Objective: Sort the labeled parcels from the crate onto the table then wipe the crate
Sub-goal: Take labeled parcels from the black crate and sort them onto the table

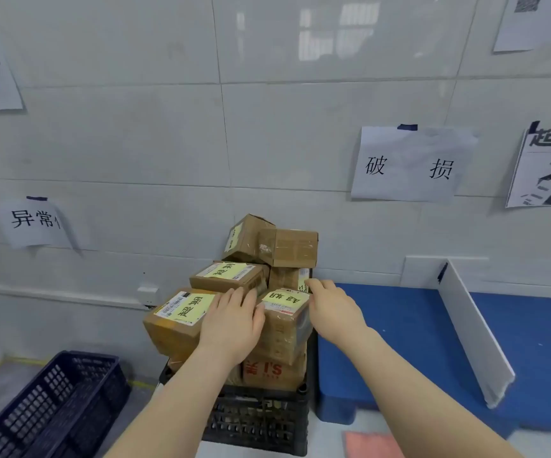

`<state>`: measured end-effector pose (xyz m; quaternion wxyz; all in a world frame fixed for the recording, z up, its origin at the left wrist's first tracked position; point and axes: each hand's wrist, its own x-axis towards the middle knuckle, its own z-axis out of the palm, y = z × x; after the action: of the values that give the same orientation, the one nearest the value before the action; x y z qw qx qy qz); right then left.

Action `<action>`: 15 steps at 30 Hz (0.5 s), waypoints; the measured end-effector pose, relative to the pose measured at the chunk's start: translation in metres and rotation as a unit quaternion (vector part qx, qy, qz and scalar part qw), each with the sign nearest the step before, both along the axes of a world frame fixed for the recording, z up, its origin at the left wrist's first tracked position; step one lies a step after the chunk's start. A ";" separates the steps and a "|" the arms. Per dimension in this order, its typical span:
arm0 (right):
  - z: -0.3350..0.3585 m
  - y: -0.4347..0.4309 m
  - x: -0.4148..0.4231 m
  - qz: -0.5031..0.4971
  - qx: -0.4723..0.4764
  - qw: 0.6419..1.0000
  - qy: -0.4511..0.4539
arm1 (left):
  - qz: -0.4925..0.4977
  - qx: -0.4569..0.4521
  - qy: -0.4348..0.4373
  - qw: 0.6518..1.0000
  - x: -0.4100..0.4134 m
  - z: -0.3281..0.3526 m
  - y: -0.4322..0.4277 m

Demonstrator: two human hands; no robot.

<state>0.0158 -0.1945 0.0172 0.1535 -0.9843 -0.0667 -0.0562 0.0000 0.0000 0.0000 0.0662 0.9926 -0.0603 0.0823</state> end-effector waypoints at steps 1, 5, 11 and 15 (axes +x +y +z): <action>-0.001 0.000 0.005 0.002 0.006 1.000 0.004 | -0.010 -0.008 -0.006 1.000 0.005 0.000 -0.003; -0.019 0.000 0.026 0.027 0.040 0.998 0.032 | -0.008 -0.014 -0.018 1.000 0.020 -0.013 -0.016; -0.042 -0.004 0.058 0.078 0.072 0.992 0.072 | 0.015 0.002 -0.024 1.000 0.024 -0.029 -0.021; -0.050 -0.003 0.074 0.086 0.115 0.985 0.095 | 0.029 -0.003 -0.037 0.999 0.022 -0.031 -0.025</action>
<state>0.0894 -0.1978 -0.0328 0.2759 -0.9515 -0.1288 0.0436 0.0222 -0.0253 -0.0307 0.0640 0.9901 -0.0337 0.1207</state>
